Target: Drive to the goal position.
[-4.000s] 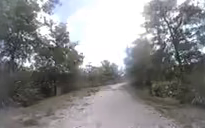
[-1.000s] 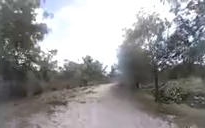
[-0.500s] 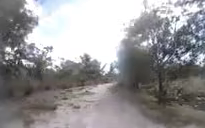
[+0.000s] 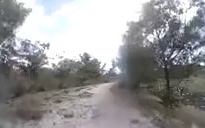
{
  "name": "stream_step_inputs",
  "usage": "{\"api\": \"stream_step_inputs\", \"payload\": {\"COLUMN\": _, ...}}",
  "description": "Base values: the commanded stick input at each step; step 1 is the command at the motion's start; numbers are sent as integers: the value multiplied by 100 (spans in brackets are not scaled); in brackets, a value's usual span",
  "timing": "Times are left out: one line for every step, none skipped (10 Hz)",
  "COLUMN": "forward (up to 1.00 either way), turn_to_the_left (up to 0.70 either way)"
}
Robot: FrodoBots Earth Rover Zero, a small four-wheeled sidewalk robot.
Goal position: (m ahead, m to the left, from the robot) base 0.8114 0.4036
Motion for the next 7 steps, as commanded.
{"api": "stream_step_inputs", "payload": {"forward": 85, "turn_to_the_left": 4}}
{"api": "stream_step_inputs", "payload": {"forward": 85, "turn_to_the_left": 0}}
{"api": "stream_step_inputs", "payload": {"forward": 85, "turn_to_the_left": 0}}
{"api": "stream_step_inputs", "payload": {"forward": 85, "turn_to_the_left": 0}}
{"api": "stream_step_inputs", "payload": {"forward": 85, "turn_to_the_left": 0}}
{"api": "stream_step_inputs", "payload": {"forward": 85, "turn_to_the_left": 0}}
{"api": "stream_step_inputs", "payload": {"forward": 85, "turn_to_the_left": 0}}
